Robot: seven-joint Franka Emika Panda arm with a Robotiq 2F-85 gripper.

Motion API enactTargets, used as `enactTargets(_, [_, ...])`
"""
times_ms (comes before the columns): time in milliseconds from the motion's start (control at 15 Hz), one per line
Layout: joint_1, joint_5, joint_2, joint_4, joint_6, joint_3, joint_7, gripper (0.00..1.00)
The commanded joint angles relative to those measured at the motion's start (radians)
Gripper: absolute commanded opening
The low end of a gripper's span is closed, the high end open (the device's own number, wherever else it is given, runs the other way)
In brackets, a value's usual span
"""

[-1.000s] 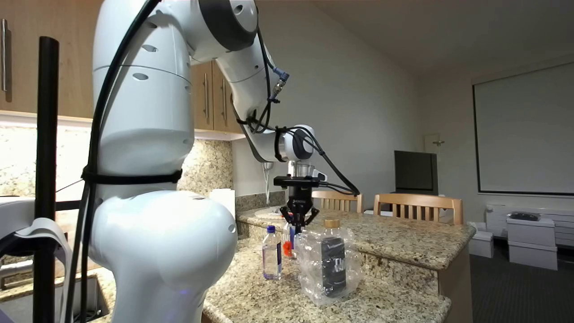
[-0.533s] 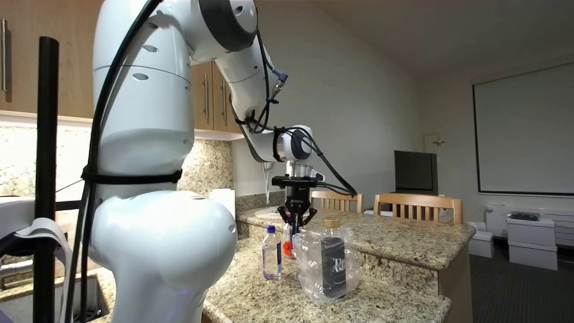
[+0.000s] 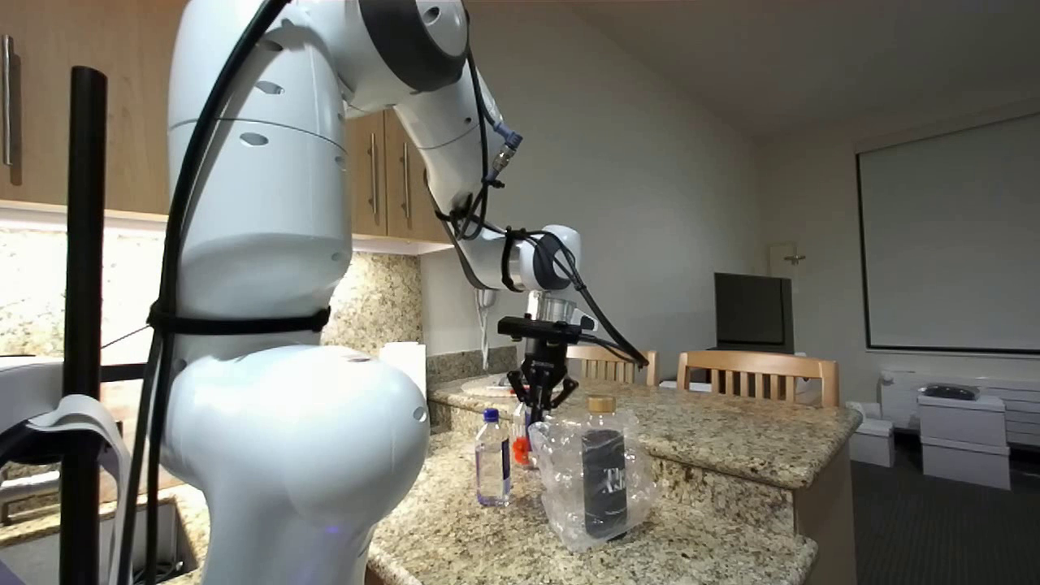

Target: Remove the plastic around the bottle

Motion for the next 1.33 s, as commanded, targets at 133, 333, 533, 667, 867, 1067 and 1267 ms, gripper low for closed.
enactTargets(133, [-0.018, 0.026, -0.006, -0.009, -0.016, -0.019, -0.031, 0.34])
enactTargets(333, [-0.015, 0.013, -0.008, -0.008, -0.018, -0.016, -0.024, 0.44])
enactTargets(533, [-0.013, 0.008, -0.008, -0.004, -0.028, -0.012, -0.02, 0.62])
enactTargets(667, [-0.012, 0.006, -0.008, -0.004, -0.041, -0.011, -0.017, 0.75])
enactTargets(867, [-0.012, 0.002, -0.011, -0.005, -0.061, -0.009, -0.014, 0.94])
enactTargets(1067, [-0.011, 0.004, -0.013, -0.008, -0.075, -0.007, -0.021, 0.63])
enactTargets(1267, [-0.009, 0.007, -0.01, -0.01, -0.072, -0.004, -0.026, 0.58])
